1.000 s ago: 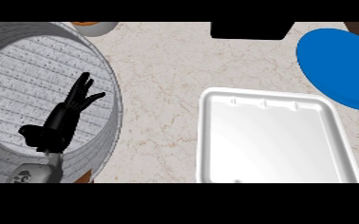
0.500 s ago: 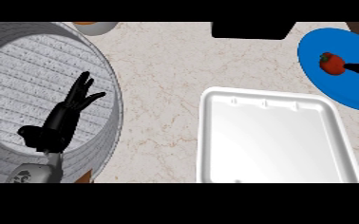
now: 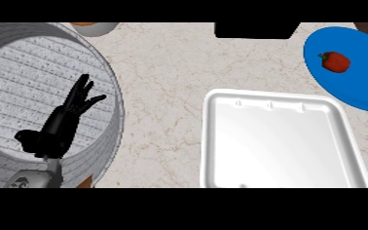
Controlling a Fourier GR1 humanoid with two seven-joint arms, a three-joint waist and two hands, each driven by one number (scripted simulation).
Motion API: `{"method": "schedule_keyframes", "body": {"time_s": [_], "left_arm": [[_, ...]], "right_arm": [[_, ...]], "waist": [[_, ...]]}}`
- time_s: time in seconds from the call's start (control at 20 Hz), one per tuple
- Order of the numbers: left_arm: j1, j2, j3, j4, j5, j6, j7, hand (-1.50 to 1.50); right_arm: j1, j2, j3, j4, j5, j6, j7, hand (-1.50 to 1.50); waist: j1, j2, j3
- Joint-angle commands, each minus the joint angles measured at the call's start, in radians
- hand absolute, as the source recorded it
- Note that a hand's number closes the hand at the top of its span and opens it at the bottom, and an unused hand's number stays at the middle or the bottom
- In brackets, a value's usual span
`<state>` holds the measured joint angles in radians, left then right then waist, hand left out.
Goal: Pick the bell pepper from the tray and place it in the plate
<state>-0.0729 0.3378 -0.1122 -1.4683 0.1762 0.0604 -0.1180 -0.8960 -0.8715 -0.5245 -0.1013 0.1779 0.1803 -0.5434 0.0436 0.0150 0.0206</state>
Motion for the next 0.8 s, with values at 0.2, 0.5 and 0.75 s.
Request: {"method": "schedule_keyframes", "body": {"time_s": [0.2, 0.5, 0.75], "left_arm": [[0.038, -0.002, 0.016, 0.075, -0.003, -0.004, -0.026, 0.0], [0.0, 0.003, 0.019, 0.061, -0.01, 0.014, 0.019, 0.0], [-0.001, -0.006, 0.0, 0.025, 0.002, 0.001, 0.041, 0.0]], "right_arm": [[0.179, -0.099, -0.1, 0.024, -0.101, 0.217, -0.115, -1.5], [0.253, -0.17, -0.079, -0.01, -0.08, 0.356, -0.175, -1.5], [0.308, -0.155, -0.068, -0.038, -0.068, 0.359, -0.225, -1.5]], "waist": [[-0.016, 0.017, -0.011], [-0.019, 0.018, -0.008], [-0.009, 0.021, -0.004]]}}
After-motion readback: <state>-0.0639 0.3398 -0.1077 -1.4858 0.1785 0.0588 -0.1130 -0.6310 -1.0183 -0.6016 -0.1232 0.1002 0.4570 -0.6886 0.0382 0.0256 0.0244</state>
